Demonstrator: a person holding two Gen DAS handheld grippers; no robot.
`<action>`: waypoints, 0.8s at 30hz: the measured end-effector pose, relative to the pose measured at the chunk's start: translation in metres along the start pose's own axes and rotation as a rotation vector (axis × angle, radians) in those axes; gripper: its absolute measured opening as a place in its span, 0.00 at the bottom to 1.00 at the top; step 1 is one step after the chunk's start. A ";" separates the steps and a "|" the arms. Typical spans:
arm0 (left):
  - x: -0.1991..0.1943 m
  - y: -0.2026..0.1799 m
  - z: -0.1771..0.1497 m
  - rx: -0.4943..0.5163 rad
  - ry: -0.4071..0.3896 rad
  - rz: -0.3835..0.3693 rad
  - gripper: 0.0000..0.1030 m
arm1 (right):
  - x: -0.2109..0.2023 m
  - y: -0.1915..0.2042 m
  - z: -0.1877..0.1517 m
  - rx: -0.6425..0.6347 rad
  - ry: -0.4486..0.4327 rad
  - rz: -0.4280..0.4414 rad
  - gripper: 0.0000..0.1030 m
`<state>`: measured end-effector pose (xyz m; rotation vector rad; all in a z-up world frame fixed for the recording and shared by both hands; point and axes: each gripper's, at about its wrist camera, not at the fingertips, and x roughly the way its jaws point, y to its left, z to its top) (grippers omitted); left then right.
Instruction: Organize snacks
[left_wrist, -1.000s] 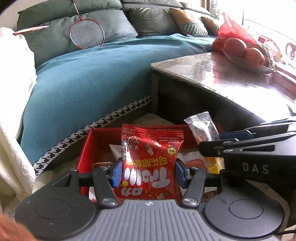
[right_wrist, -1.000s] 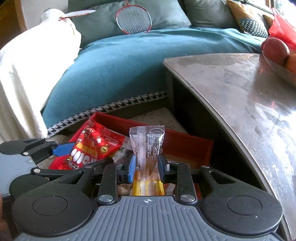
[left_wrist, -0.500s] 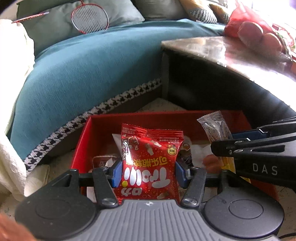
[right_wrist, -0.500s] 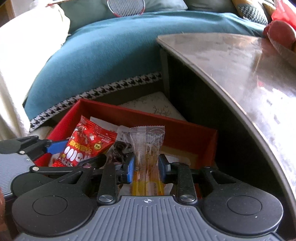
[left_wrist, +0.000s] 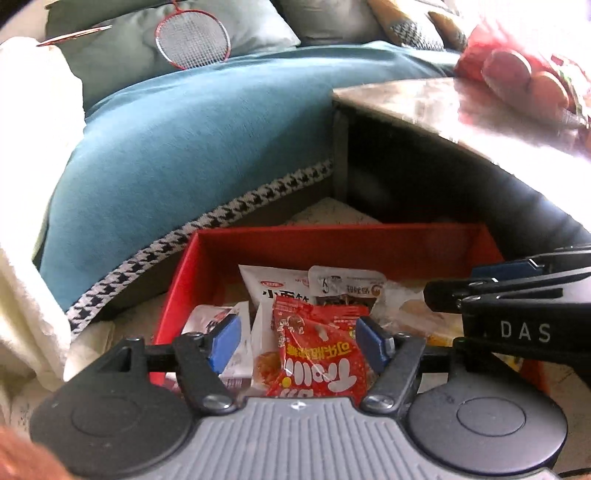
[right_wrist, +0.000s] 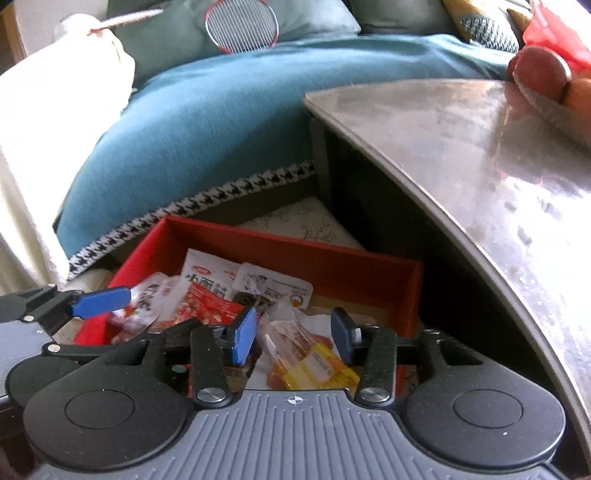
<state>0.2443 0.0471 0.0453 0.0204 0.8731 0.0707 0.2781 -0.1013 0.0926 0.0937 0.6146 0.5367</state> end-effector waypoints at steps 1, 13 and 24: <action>-0.004 0.001 0.000 -0.003 -0.004 0.000 0.62 | -0.003 0.002 -0.001 -0.004 -0.005 0.001 0.56; -0.047 0.009 -0.020 -0.033 -0.029 0.023 0.68 | -0.058 -0.001 -0.031 0.061 -0.037 0.004 0.65; -0.093 0.021 -0.059 -0.121 -0.046 0.048 0.69 | -0.093 0.019 -0.074 0.055 -0.062 -0.017 0.72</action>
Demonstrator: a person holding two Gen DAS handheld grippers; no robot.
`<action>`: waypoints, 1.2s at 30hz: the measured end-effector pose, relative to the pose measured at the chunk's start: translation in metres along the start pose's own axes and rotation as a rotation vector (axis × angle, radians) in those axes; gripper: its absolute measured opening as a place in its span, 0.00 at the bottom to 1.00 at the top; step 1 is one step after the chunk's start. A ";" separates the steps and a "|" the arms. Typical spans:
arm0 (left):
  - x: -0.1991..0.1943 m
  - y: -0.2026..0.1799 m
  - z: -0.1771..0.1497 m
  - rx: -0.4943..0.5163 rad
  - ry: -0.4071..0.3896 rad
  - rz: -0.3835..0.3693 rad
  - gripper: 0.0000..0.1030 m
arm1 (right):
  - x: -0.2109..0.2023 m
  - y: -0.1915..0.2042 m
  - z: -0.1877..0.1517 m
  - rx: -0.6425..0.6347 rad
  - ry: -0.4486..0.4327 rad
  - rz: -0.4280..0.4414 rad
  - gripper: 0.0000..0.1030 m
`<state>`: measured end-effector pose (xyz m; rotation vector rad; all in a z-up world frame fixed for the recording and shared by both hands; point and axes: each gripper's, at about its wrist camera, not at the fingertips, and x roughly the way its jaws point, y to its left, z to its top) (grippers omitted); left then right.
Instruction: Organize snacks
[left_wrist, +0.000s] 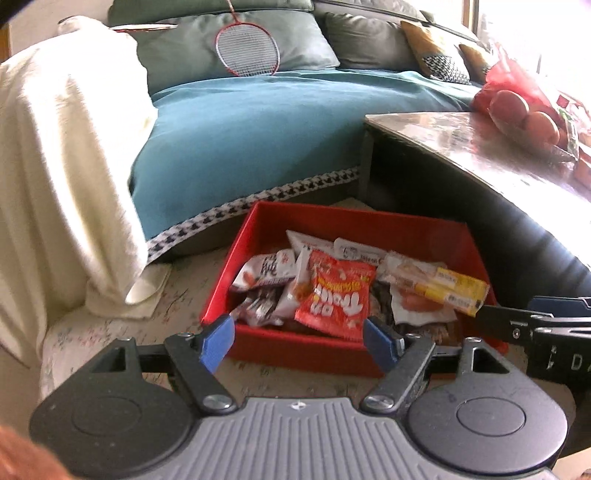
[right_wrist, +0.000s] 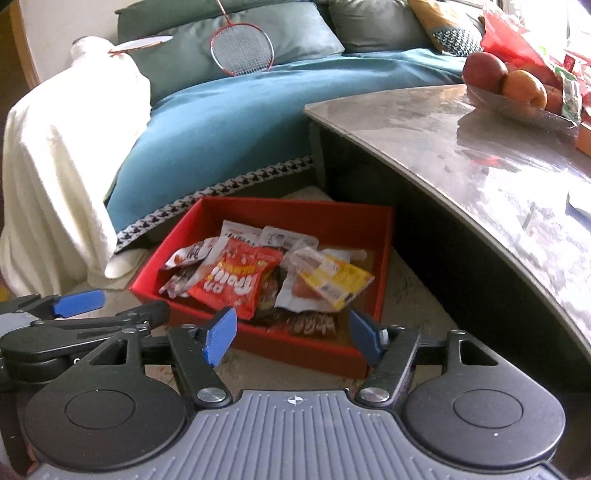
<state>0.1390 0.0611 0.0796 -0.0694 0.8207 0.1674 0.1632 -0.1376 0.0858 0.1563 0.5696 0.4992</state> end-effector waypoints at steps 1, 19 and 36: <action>-0.003 0.001 -0.003 0.001 -0.002 0.003 0.69 | -0.002 0.001 -0.003 0.003 0.000 0.004 0.72; -0.049 0.006 -0.051 -0.006 -0.010 0.021 0.74 | -0.043 0.015 -0.053 0.033 -0.017 0.006 0.78; -0.072 0.003 -0.082 -0.007 0.001 0.026 0.81 | -0.051 0.025 -0.079 -0.002 0.011 -0.059 0.81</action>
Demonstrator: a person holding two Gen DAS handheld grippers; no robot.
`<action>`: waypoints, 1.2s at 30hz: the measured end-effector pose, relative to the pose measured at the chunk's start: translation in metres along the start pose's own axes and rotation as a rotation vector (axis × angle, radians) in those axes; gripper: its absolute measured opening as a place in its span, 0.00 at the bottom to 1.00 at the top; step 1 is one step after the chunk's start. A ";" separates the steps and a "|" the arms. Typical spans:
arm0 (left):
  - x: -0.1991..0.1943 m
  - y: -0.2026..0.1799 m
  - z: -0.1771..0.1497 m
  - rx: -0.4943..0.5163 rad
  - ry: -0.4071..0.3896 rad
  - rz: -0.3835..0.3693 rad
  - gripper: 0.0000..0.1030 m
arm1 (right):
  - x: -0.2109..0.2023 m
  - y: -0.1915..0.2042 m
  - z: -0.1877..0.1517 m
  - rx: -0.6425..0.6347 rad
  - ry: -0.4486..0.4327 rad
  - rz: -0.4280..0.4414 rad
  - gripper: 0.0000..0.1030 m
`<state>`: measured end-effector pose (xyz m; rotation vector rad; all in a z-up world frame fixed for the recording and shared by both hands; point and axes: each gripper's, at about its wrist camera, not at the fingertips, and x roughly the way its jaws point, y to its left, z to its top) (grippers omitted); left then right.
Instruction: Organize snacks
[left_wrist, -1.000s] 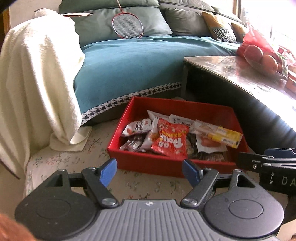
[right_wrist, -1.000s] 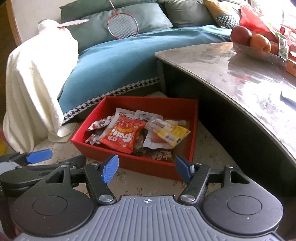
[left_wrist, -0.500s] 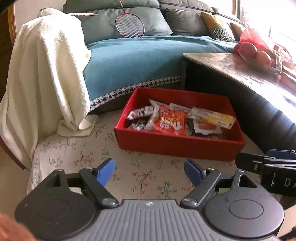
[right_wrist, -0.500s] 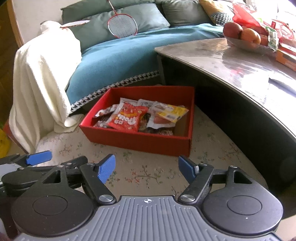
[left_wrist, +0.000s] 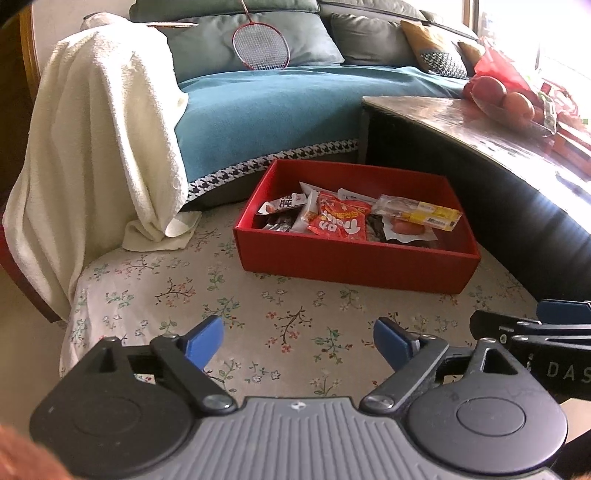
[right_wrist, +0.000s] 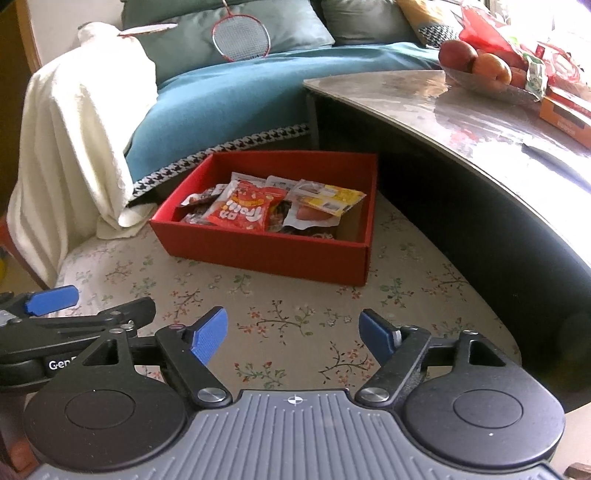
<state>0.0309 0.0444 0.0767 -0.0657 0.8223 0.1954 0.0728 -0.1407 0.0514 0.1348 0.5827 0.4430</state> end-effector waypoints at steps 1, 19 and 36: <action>0.000 0.001 0.000 -0.002 -0.002 -0.001 0.81 | 0.000 0.001 0.000 -0.002 -0.001 -0.001 0.81; 0.001 0.004 0.000 -0.008 -0.008 0.021 0.82 | 0.003 0.003 -0.001 -0.007 0.010 0.007 0.81; 0.001 0.004 -0.001 -0.011 -0.012 0.036 0.82 | 0.005 0.006 -0.001 -0.014 0.020 0.011 0.81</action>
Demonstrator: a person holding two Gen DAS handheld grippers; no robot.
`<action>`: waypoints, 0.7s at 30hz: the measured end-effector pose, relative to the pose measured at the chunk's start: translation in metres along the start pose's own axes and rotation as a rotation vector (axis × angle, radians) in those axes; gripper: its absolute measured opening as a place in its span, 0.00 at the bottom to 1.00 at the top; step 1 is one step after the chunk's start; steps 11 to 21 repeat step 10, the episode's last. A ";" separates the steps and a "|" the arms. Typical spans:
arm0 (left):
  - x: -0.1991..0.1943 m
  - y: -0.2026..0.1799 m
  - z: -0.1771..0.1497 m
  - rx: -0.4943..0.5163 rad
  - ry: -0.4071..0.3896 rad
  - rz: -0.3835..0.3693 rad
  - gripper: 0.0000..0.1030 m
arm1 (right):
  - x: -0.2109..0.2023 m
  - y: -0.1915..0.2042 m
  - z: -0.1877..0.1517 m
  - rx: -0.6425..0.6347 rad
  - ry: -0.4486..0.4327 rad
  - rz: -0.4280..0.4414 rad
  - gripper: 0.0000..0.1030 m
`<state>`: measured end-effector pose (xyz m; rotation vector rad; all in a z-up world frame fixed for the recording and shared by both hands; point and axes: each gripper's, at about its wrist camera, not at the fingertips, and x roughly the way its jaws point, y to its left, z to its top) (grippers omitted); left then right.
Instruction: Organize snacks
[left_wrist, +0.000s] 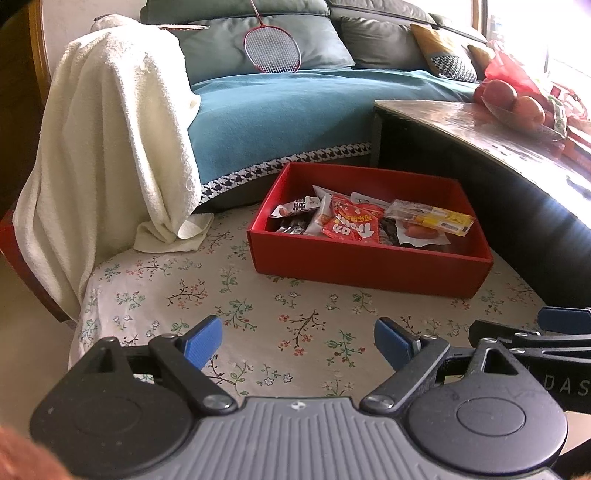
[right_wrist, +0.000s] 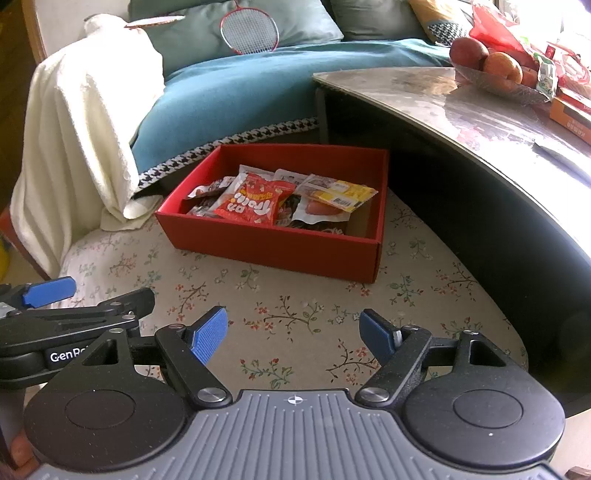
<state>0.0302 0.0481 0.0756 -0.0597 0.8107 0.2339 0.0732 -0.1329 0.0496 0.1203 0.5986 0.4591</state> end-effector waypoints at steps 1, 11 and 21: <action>0.000 0.000 0.000 0.001 0.000 0.001 0.82 | 0.000 0.000 0.000 -0.001 0.001 0.001 0.81; 0.000 0.000 0.000 0.003 -0.004 0.009 0.82 | 0.000 0.000 0.000 -0.003 0.003 0.002 0.82; 0.000 0.000 0.000 0.003 -0.004 0.009 0.82 | 0.000 0.000 0.000 -0.003 0.003 0.002 0.82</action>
